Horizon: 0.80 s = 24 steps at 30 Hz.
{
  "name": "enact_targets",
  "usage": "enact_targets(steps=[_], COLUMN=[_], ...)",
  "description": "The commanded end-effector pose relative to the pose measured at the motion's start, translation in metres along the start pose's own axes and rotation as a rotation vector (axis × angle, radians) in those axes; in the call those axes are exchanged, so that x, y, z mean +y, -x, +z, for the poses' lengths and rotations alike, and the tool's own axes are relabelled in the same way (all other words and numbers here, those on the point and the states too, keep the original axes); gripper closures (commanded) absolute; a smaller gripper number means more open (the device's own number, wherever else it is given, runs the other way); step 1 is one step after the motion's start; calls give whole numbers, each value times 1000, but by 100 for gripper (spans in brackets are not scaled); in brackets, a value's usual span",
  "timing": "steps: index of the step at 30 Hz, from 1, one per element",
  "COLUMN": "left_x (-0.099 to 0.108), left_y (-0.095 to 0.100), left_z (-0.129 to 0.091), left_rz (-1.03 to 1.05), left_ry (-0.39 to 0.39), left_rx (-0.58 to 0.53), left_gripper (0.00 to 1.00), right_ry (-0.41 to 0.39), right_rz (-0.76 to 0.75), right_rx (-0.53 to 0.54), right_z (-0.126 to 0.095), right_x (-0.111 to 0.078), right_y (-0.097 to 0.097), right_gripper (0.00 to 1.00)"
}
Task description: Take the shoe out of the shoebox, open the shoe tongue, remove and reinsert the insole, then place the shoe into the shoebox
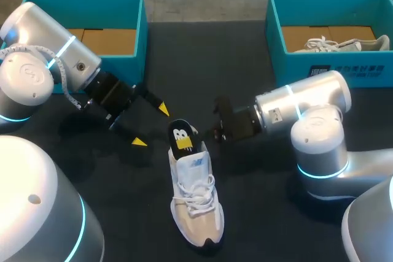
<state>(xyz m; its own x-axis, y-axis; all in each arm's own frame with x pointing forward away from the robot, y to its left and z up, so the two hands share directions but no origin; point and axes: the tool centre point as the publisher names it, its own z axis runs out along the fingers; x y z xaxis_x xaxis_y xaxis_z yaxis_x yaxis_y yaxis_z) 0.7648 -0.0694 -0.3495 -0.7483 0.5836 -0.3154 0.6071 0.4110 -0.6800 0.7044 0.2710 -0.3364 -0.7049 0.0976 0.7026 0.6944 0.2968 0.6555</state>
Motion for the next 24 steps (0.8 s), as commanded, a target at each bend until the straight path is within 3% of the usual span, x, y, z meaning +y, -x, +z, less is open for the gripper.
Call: enact_targets(steps=[1,21,22,24], left_x=[0,0,0,0], left_y=[0,0,0,0], left_z=[0,0,0,0], left_rz=[1,1,1,1], left_ry=[2,2,2,2], left_rx=[1,1,1,1], left_gripper=[0,0,0,0], right_ry=[-13,-19,-13,-1], right_rz=[14,46,42,32], right_rx=[0,2,0,-6], right_z=[3,4,3,1], right_x=[-5,-20,-20,-18], right_y=[1,-5,-5,-6], right_gripper=[100,100,93,68])
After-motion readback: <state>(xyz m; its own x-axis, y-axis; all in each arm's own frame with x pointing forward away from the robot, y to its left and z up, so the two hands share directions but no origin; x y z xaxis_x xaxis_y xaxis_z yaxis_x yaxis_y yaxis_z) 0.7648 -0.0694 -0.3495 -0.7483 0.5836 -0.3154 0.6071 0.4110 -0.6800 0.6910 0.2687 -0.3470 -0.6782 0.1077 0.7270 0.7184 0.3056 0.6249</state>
